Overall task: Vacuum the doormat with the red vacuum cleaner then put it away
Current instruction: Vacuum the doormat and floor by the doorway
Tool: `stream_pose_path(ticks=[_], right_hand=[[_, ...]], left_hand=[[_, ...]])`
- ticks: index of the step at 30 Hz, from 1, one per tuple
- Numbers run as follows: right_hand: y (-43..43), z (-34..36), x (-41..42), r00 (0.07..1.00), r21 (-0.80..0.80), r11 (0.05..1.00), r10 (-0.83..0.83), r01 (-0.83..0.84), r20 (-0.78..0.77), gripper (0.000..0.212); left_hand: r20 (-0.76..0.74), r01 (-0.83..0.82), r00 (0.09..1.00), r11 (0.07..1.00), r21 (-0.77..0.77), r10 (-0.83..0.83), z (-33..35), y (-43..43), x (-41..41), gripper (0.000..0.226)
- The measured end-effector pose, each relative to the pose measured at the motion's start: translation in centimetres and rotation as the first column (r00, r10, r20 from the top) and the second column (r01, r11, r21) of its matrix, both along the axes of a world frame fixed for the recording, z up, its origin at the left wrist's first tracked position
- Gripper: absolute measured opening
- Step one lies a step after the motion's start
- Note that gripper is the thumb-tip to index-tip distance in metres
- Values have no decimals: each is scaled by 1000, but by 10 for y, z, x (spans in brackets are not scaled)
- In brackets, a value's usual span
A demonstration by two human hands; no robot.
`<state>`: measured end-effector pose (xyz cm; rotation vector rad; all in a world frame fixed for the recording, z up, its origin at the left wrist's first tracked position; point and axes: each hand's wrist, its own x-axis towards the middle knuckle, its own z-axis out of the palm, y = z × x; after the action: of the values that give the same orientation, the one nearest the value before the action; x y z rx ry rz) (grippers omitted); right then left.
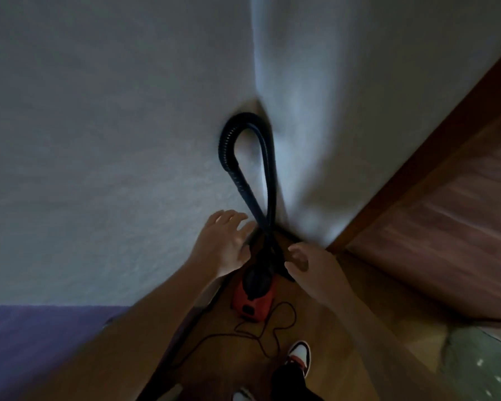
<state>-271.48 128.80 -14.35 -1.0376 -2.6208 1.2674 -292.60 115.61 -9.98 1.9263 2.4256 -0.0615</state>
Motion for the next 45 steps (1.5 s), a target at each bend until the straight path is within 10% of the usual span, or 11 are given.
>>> stream_pose_path(ticks=[13, 27, 45], right_hand=[[-11, -71, -12, 932, 13, 932, -361, 361, 6, 35], [-43, -109, -6, 873, -38, 872, -486, 488, 53, 32], [-70, -92, 78, 748, -104, 744, -636, 660, 190, 30]], left_hand=[[-285, 397, 819, 850, -347, -499, -65, 124, -81, 43], [-409, 169, 773, 778, -606, -486, -70, 164, -82, 16], [-244, 327, 821, 776, -540, -516, -41, 127, 18, 18]])
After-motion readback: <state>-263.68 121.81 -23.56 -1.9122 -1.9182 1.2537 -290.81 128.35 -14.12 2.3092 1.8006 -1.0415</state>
